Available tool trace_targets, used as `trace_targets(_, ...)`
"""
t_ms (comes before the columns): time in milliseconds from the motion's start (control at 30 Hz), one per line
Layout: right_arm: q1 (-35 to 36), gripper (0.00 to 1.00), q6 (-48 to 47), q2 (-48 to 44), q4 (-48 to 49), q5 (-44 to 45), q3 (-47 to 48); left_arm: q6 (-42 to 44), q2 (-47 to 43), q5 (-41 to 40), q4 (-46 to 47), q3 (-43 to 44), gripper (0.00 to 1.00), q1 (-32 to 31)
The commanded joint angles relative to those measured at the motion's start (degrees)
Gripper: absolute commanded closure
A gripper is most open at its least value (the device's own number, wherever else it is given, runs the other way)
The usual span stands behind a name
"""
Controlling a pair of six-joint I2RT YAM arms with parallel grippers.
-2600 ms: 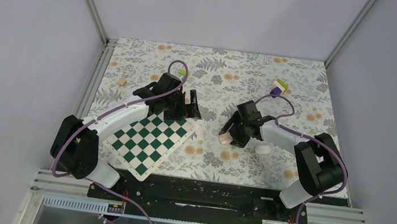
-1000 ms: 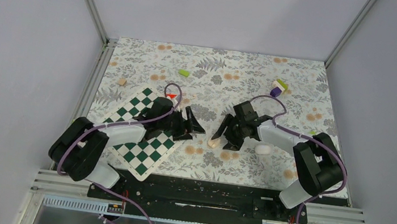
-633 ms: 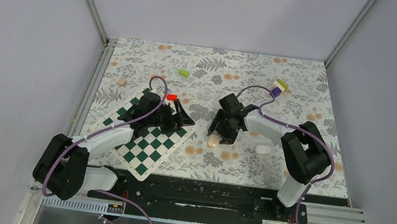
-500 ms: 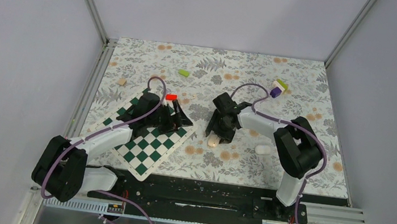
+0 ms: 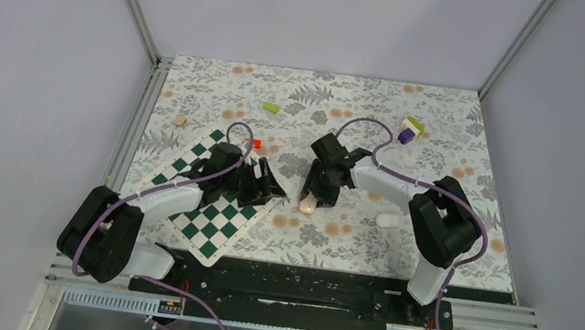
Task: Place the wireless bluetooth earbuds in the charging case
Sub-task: Pick up the charging case from the corner of the board, then pass from the right arm to the left
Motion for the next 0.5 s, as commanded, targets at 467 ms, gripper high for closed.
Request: trace_targets(467, -0.20, 0.58, 5.77, -10.44, 7.41, -10.23, -3.11, -14.51, 10.87, 16.31, 44.46, -7.47, 0.35, -5.31)
